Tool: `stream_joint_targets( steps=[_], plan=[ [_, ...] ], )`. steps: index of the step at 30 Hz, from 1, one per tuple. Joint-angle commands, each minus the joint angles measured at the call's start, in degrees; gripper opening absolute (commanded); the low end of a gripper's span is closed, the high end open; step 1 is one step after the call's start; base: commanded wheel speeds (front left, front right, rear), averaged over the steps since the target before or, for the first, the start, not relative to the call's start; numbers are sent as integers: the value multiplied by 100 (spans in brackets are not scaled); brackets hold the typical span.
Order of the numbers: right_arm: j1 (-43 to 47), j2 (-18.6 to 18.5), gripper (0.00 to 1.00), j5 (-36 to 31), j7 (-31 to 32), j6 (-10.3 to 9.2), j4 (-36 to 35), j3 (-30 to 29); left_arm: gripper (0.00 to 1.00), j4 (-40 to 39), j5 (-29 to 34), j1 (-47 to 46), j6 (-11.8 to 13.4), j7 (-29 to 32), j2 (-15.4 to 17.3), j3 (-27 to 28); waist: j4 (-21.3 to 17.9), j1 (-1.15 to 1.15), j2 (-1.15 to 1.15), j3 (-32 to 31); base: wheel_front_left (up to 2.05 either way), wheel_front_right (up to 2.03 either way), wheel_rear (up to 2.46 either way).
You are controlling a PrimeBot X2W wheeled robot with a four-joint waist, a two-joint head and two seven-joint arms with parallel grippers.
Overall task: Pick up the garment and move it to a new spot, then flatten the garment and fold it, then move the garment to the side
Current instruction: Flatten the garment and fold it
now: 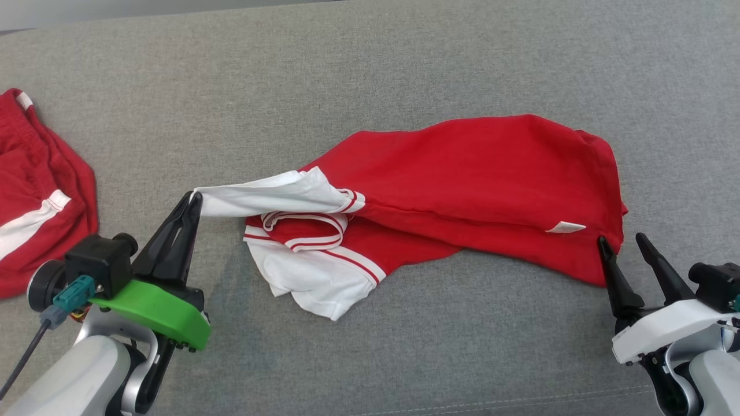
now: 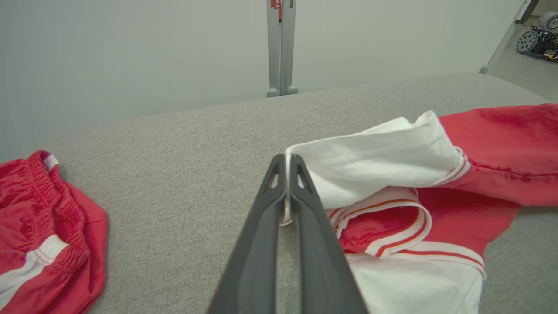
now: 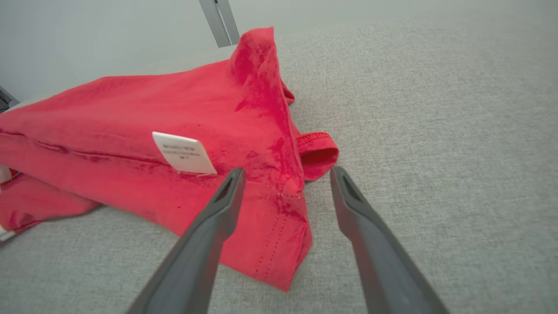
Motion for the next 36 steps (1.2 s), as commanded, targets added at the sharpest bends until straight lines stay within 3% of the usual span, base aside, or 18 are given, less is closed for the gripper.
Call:
stream_joint_targets(
  steps=[1, 3, 4, 5, 9, 17, 25, 31, 36],
  plan=[
    [-118, -85, 100, 176, 53, -10, 113, 94, 0, 20, 59, -60, 1, -32, 23, 21, 17, 0, 0, 14, 0, 0, 0],
    [-221, -168, 100, 376, 67, -10, 258, 261, 0, 32, 65, -71, 7, -39, 19, 15, 33, 0, 0, 15, 0, 0, 0],
    [-261, -199, 90, 442, 64, -9, 309, 341, 0, 36, 57, -74, 7, -39, 13, 12, 40, 0, 0, 14, 0, 0, 0],
    [-293, -228, 67, 529, 66, -9, 389, 415, 0, 42, 53, -77, 6, -37, 7, 7, 48, 0, 0, 10, 0, 0, 0],
    [-344, -331, 0, 815, 55, -9, 549, 719, 0, 56, 41, -97, -5, -16, -1, -12, 74, 0, 0, -46, 0, 0, 0],
    [1, -697, 0, 1125, -79, -9, 96, 817, 0, -78, -6, -50, 17, -38, 119, 51, 44, 0, 0, -265, 0, 0, 0],
    [114, -1480, 0, 2350, 348, -9, -1692, 200, 0, -967, 39, -701, -170, 390, 701, 357, -17, 0, 0, -416, 0, 0, 0],
    [-574, -2079, 0, 3114, 1014, -9, -2686, -573, 0, -1594, 189, -1931, -453, 1118, 1158, 624, -58, 0, 0, -163, 0, 0, 0],
    [-1882, -2303, 0, 2997, 1589, -9, -2512, -872, 0, -1247, 287, -3335, -965, 1590, 1023, 689, -54, 0, 0, 378, 0, 0, 0]
  ],
)
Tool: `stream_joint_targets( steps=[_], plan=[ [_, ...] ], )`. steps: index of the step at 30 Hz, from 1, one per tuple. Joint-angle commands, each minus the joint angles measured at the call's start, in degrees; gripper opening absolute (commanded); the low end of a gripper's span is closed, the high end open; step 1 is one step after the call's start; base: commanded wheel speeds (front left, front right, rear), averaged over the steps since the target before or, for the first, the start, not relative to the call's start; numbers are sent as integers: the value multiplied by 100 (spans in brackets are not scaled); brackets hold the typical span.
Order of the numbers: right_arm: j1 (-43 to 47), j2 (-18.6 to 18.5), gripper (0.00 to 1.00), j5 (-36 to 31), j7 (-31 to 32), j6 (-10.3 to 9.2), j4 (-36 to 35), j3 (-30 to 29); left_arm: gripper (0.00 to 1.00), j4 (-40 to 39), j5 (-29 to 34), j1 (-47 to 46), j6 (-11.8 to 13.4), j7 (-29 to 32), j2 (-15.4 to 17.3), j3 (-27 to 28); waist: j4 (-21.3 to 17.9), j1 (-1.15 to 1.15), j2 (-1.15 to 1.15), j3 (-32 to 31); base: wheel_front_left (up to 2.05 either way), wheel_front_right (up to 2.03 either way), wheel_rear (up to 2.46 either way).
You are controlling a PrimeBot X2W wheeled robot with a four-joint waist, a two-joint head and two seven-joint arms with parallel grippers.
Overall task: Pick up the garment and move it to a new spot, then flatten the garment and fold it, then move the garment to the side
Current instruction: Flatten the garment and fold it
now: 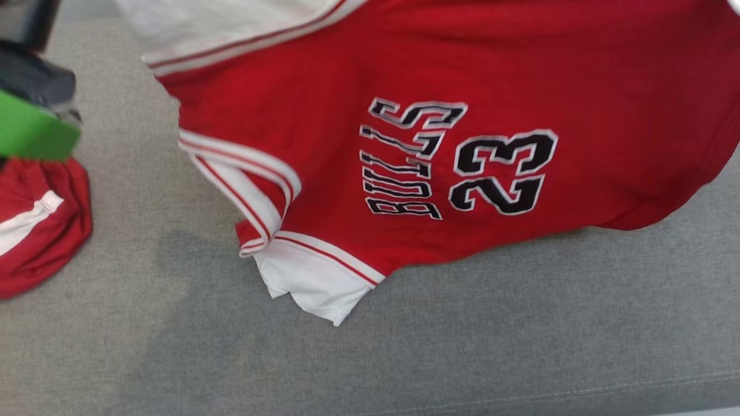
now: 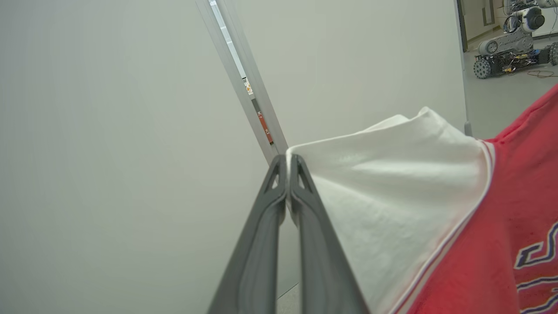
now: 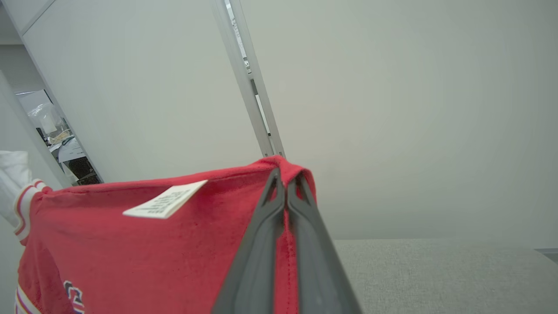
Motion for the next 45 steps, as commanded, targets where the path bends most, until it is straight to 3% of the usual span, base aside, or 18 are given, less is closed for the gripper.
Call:
stream_joint_targets(
  steps=[1, 5, 10, 13, 16, 18, 21, 28, 35, 45],
  plan=[
    [-392, 10, 0, -123, 125, -8, 148, 20, 0, 199, 141, -413, -127, 68, -97, -19, 6, 0, 0, 452, 0, 0, 0],
    [-1910, 249, 0, -612, 456, -8, 828, 275, 0, 1130, 680, -1757, -568, 185, -405, -213, -9, 0, 0, 977, 0, 0, 0],
    [-3780, 735, 0, -1569, 392, -8, 1863, 654, 0, 2418, 1618, -3469, -822, -265, -794, -507, -132, 0, 0, 1616, 0, 0, 0],
    [-4653, 1046, 0, -2027, 72, -8, 2406, 734, 0, 3082, 2230, -4380, -843, -881, -982, -621, -210, 0, 0, 1912, 0, 0, 0],
    [-5340, 1245, 0, -2474, -367, -9, 2859, 781, 0, 3761, 2774, -5145, -595, -1722, -1244, -589, -215, 0, 0, 2146, 0, 0, 0],
    [-5618, 1286, 0, -2656, -550, -8, 3041, 906, 0, 4056, 2894, -5452, -427, -1973, -1457, -525, -163, 0, 0, 2297, 0, 0, 0],
    [-5794, 1242, 0, -2752, -734, -9, 3242, 1130, 0, 4218, 2908, -5541, -390, -2071, -1679, -443, -54, 0, 0, 2494, 0, 0, 0],
    [-5515, 1011, 0, -2848, -1184, -8, 3839, 1792, 0, 3317, 2799, -4204, -242, -2075, -1678, -3, 231, 0, 0, 2706, 0, 0, 0],
    [-4778, 792, 0, -2581, -1581, -10, 4293, 2076, 0, 2049, 2731, -1769, -65, -2077, -1421, 272, 400, 0, 0, 2247, 0, 0, 0],
    [-2651, 368, 0, -2053, -1691, -11, 3698, 1787, 0, 457, 2219, 2086, 388, -2077, -1031, 474, 370, 0, 0, 1060, 0, 0, 0]
  ],
)
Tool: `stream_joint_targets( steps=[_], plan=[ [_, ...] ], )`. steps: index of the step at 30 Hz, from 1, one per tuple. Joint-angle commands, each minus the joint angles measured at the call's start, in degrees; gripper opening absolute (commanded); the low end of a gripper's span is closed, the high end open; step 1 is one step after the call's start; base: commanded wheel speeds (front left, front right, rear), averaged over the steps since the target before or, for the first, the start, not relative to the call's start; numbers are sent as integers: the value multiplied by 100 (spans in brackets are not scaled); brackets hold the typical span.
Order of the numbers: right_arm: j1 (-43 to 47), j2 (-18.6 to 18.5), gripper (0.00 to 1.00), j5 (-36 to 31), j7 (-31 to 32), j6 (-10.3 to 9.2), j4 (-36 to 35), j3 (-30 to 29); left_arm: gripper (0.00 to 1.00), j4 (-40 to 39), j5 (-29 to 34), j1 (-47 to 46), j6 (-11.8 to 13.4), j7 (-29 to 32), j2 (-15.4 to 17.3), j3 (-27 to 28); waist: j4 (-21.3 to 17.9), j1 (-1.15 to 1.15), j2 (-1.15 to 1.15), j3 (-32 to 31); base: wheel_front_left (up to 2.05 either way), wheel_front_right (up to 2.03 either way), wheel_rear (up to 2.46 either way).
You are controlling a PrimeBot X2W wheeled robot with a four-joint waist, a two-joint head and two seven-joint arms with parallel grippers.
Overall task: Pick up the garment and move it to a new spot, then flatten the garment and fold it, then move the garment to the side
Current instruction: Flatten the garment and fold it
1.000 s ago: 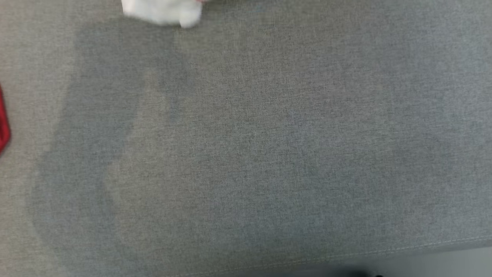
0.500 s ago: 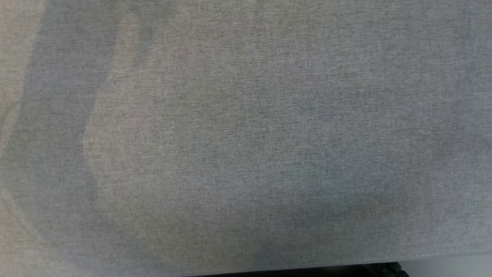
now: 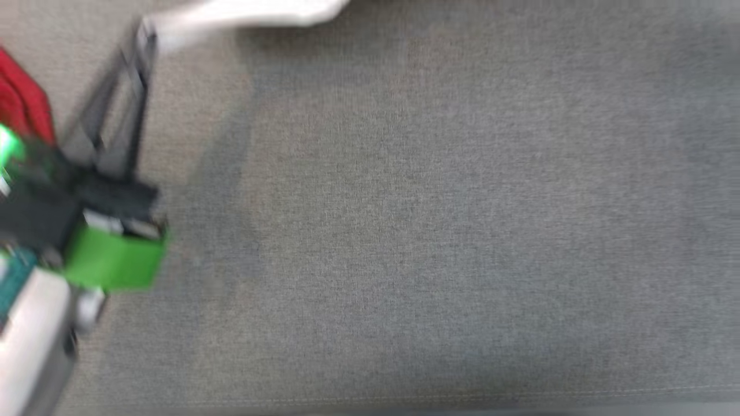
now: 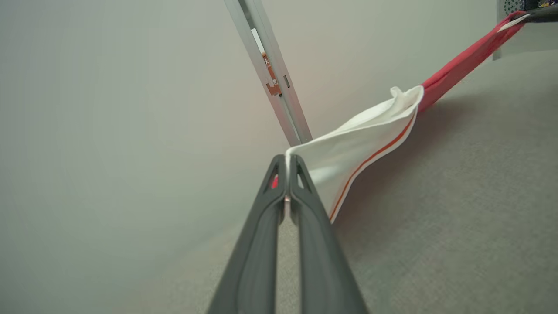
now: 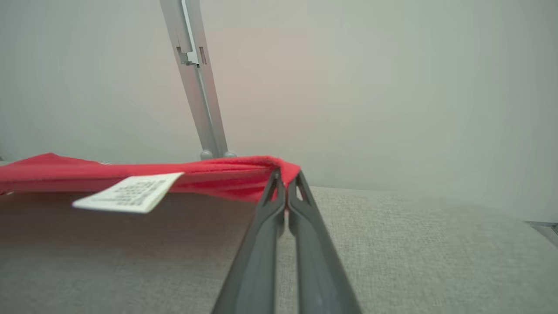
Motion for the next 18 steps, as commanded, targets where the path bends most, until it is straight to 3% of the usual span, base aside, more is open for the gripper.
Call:
stream_joint_targets(
  steps=[1, 8, 18],
  plan=[
    [381, -79, 0, 78, -23, -14, -91, -120, 0, -103, -143, 458, 78, -18, 54, 5, -66, 0, 0, -726, 0, 0, 0],
    [2009, -128, 0, 133, -25, -16, -568, -558, 0, -464, -419, 2056, 420, -18, 32, -12, -87, 0, 0, -1375, 0, 0, 0],
    [4139, 50, 0, -2, -25, -19, -1101, -1014, 0, -548, -717, 3397, 640, 171, 67, -270, -179, 0, 0, -2255, 0, 0, 0]
  ],
)
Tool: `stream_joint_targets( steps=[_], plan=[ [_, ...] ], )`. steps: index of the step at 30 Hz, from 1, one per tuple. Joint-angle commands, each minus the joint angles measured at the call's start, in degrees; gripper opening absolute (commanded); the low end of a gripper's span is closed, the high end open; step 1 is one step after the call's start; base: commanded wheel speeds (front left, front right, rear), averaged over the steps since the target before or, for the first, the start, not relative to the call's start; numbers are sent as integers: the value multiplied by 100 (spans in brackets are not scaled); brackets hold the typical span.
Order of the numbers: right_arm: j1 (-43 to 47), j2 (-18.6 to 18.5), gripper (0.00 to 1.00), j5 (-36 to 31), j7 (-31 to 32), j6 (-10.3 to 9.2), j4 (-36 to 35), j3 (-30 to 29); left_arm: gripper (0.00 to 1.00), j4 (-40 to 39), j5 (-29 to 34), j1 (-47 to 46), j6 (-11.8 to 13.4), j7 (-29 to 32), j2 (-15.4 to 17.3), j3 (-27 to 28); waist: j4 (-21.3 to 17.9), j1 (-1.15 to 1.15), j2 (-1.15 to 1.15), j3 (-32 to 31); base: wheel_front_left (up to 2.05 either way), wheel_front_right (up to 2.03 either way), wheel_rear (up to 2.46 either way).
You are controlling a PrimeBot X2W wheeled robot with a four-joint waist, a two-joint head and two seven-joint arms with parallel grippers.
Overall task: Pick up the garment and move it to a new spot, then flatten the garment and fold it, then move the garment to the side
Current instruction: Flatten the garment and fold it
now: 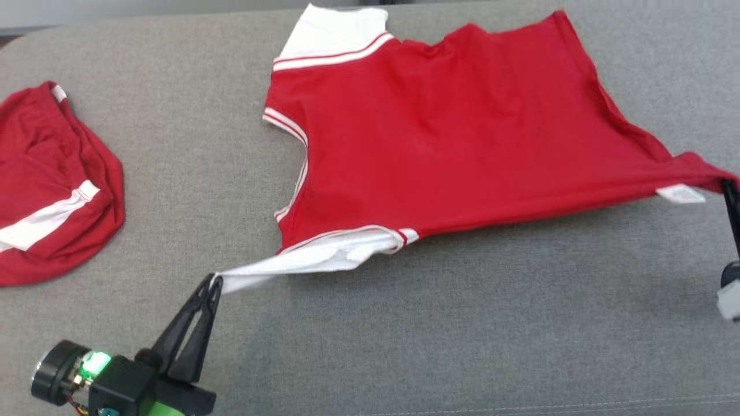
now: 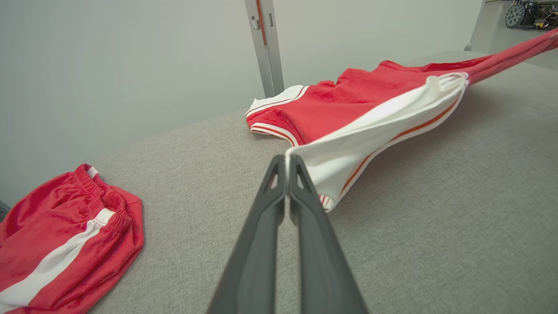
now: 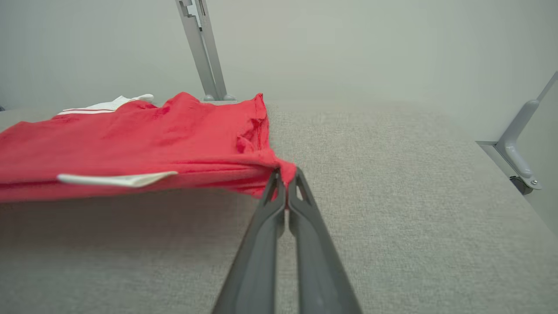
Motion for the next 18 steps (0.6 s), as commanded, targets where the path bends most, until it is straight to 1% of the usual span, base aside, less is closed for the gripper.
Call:
stream_joint_targets(
  steps=[1, 5, 9, 10, 14, 18],
  plan=[
    [318, -5, 0, -58, -22, -23, -70, -85, 0, -66, -67, 193, 83, 96, 98, -22, -108, 1, 0, -522, 0, 0, 0],
    [968, 57, 0, -178, -5, -21, -374, -104, 0, -321, -109, 452, 162, 431, 229, -121, -200, 1, 0, -718, 0, 0, 0],
    [1208, 177, 0, -286, 159, -20, -550, -68, 0, -391, -119, 444, 120, 854, 345, -243, -317, 1, 0, -809, 0, 0, 0],
    [1209, 218, 0, -289, 206, -20, -542, -59, 0, -381, -91, 386, 80, 942, 373, -284, -332, 1, 0, -810, 0, 0, 0],
    [968, 351, 0, -306, 401, -20, -381, 32, 0, -219, -139, 49, 2, 1236, 295, -317, -358, 1, 0, -740, 0, 0, 0],
    [634, 434, 0, -330, 489, -19, -32, 207, 0, 107, -187, -452, -177, 1431, 116, -369, -298, 1, 0, -535, 0, 0, 0]
  ],
)
